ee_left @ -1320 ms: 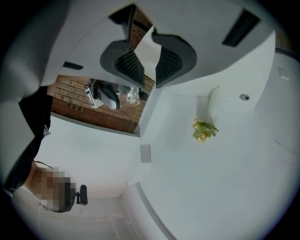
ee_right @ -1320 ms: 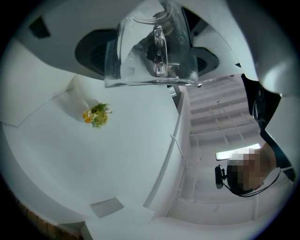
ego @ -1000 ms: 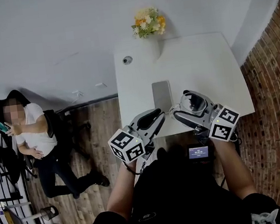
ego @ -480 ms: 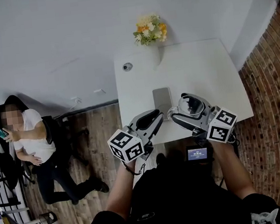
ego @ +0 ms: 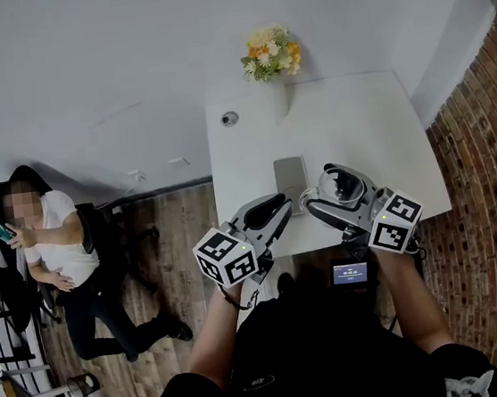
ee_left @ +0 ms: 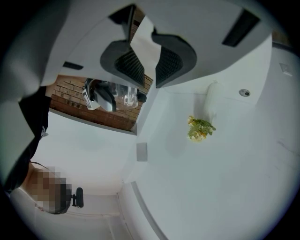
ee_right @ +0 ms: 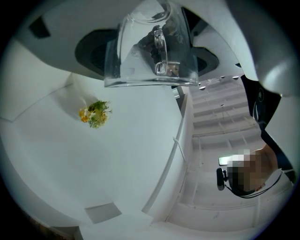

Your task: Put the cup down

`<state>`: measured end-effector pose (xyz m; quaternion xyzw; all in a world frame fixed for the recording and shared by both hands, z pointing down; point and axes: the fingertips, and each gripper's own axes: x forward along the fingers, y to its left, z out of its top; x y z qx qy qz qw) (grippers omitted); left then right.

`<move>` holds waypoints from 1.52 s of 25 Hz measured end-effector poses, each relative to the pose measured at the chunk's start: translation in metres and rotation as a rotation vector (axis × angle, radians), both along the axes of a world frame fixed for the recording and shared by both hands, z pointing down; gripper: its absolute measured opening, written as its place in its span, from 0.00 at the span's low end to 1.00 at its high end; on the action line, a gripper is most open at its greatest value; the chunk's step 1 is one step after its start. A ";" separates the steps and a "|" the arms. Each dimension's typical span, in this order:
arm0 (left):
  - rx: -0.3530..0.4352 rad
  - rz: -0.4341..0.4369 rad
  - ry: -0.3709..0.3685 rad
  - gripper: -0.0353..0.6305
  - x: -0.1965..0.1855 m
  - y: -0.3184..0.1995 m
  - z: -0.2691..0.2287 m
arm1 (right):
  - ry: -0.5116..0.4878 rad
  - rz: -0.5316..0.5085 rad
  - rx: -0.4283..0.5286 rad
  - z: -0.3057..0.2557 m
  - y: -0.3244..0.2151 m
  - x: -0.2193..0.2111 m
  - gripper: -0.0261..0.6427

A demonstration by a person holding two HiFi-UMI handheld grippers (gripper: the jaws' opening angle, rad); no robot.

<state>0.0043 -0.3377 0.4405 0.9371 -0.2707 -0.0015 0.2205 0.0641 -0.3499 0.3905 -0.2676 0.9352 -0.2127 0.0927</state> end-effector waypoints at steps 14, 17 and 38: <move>0.005 -0.044 -0.016 0.07 -0.010 -0.015 -0.005 | 0.026 -0.013 0.016 -0.001 -0.018 -0.001 0.68; 0.002 -0.055 -0.021 0.06 -0.010 -0.019 -0.003 | 0.048 -0.009 0.016 0.006 -0.027 0.001 0.68; -0.092 -0.180 -0.050 0.06 -0.019 -0.063 0.043 | 0.370 -0.089 -0.028 0.174 -0.139 -0.044 0.68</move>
